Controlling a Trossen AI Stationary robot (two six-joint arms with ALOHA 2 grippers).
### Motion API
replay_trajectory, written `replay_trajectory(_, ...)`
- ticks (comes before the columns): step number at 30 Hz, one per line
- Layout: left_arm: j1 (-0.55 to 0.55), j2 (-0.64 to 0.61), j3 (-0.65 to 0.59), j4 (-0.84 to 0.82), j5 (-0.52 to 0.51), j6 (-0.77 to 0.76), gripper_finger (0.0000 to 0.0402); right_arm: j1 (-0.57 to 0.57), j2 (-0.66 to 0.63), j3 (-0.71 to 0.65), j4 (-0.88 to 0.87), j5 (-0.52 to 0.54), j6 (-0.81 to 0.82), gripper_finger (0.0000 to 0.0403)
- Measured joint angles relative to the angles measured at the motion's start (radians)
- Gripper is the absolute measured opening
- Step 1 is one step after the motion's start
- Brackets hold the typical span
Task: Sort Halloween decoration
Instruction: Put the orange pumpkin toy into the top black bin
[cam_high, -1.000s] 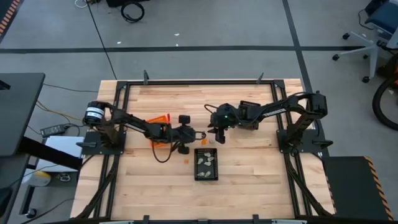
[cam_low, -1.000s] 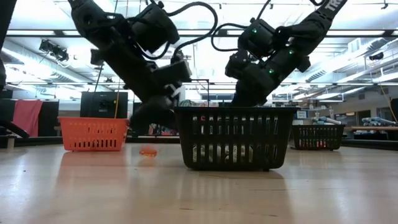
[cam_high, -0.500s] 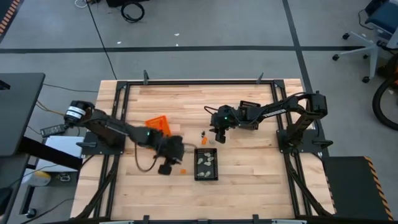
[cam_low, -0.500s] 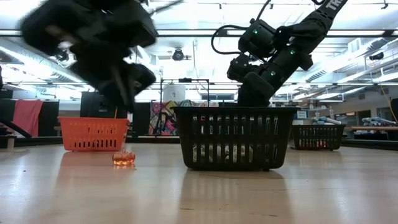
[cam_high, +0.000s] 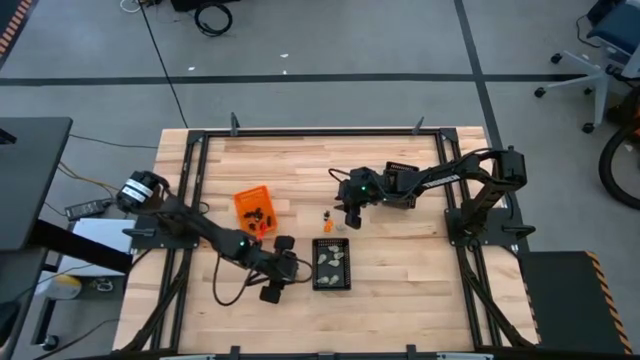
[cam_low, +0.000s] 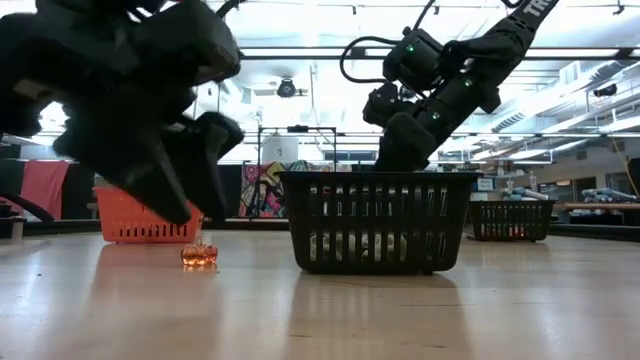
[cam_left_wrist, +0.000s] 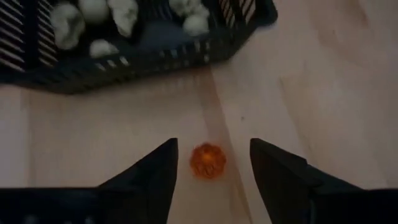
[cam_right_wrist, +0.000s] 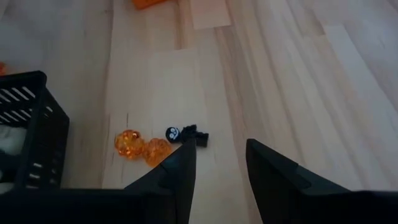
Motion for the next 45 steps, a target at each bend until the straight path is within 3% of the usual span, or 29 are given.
replay_trajectory(27, 0.003, 0.100, 0.003, 0.037, 0.006, 0.062, 0.0193, 0.003, -0.001, 0.000, -0.067, 0.004, 0.018, 0.0143)
replay_trajectory(38, 0.002, 0.100, 0.002, 0.035, 0.013, 0.066, 0.0094, 0.003, -0.001, 0.000, -0.068, 0.004, 0.019, 0.0143)
replay_trajectory(45, 0.003, 0.092, 0.000, 0.031, 0.005, 0.084, 0.0093, 0.004, -0.018, 0.000, -0.086, 0.008, 0.026, 0.0143)
